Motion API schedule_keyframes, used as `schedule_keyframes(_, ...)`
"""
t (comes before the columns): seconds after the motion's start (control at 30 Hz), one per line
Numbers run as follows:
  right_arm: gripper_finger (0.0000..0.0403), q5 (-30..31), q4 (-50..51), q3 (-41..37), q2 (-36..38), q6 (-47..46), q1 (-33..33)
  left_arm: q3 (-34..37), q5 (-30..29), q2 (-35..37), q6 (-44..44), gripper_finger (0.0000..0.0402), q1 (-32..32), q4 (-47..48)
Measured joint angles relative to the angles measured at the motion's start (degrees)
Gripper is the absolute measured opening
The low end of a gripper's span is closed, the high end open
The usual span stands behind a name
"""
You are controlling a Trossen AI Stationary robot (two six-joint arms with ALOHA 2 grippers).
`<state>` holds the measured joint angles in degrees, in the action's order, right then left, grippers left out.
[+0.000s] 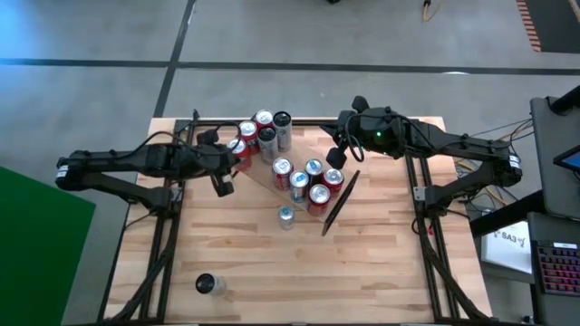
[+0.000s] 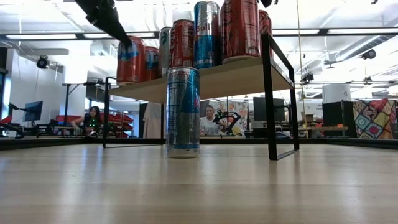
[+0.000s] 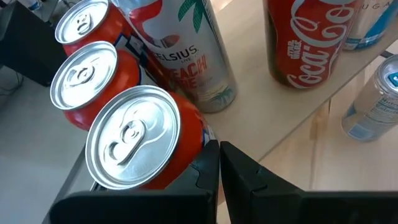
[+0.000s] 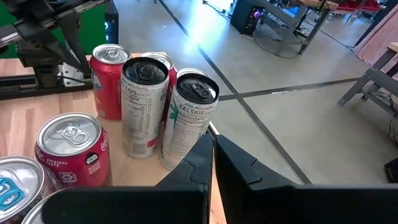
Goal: Place canned beverage on shelf
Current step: Put the red soda can on the shelf, align with the other red soda cans
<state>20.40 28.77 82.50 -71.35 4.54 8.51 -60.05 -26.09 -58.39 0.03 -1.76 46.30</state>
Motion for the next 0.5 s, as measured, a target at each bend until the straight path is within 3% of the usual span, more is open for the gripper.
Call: schedule_keyframes(0.5,0.0009,0.0,1.2,0.0,0.0,-0.8,0.0,0.0,-1.7,0.4,-1.1,0.0000,0.3,1.2)
